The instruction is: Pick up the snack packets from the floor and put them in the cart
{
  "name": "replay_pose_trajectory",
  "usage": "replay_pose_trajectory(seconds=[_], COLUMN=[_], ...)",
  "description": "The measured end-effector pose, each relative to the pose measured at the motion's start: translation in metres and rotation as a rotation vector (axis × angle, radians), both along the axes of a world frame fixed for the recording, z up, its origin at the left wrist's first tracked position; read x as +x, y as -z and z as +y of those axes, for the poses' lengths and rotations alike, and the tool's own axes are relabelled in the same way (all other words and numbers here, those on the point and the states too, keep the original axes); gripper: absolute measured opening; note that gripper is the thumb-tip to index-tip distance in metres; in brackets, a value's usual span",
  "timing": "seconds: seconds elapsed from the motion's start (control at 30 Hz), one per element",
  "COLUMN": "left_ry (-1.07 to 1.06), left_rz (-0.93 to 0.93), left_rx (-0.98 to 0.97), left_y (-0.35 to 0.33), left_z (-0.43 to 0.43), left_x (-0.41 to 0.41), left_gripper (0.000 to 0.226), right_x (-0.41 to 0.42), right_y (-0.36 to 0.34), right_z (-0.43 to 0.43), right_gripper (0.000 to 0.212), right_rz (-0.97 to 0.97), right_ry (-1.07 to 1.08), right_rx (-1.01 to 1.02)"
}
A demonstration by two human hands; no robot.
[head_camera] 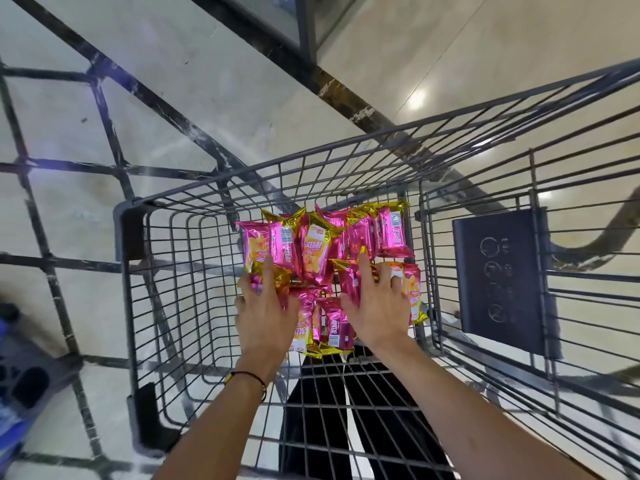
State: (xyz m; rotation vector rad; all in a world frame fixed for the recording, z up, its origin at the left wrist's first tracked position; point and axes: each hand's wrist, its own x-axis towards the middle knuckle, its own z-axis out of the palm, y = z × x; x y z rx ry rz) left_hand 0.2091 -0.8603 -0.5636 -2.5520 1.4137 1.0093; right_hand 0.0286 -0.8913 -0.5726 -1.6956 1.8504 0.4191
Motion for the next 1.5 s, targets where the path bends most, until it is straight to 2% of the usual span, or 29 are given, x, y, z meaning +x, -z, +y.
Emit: replay_pose_trajectory(seconds=[0.2, 0.43, 0.57, 0.73, 0.97, 1.1, 1.27, 1.4, 1.5], left_ry=[0.016, 0.116, 0.178, 0.355, 0.426, 0.342, 0.233, -0.005, -0.144], left_rz=[-0.021, -0.034, -0.087, -0.251, -0.327, -0.329, -0.432, -0.424, -0.493], left_rx=[0.025, 0.005, -0.111, -0.408, -0.628, -0.695, -0.708, -0.695, -0.674], left_y=[-0.053, -0.136, -0.200, -0.275, -0.344, -0.374, -0.403, -0.412, -0.416], left_z=[0.002, -0.001, -0.008, -0.006, 0.015, 0.027, 0.060, 0.109, 0.159], left_x=[-0.002, 0.012, 0.025, 0.051, 0.058, 0.053, 0.053, 0.056, 0.054], left_gripper=[0.070, 0.071, 0.066, 0.057, 0.051, 0.049, 0.049, 0.050, 0.051], right_x=[-0.012, 0.004, 0.006, 0.006, 0.009, 0.021, 0.036, 0.045, 0.055], right_y=[-0.064, -0.164, -0.226, -0.301, -0.366, -0.390, -0.408, -0.415, -0.419], right_z=[-0.003, -0.005, -0.009, -0.002, 0.006, 0.007, 0.012, 0.031, 0.052], right_gripper=[0.063, 0.056, 0.054, 0.053, 0.055, 0.054, 0.056, 0.055, 0.055], right_rz=[0.022, -0.056, -0.065, -0.043, -0.092, -0.104, -0.176, -0.260, -0.327], right_ry=[-0.083, -0.166, -0.280, -0.320, -0.289, -0.373, -0.496, -0.624, -0.761], right_rx=[-0.084, -0.241, -0.369, -0.523, -0.675, -0.714, -0.762, -0.786, -0.822])
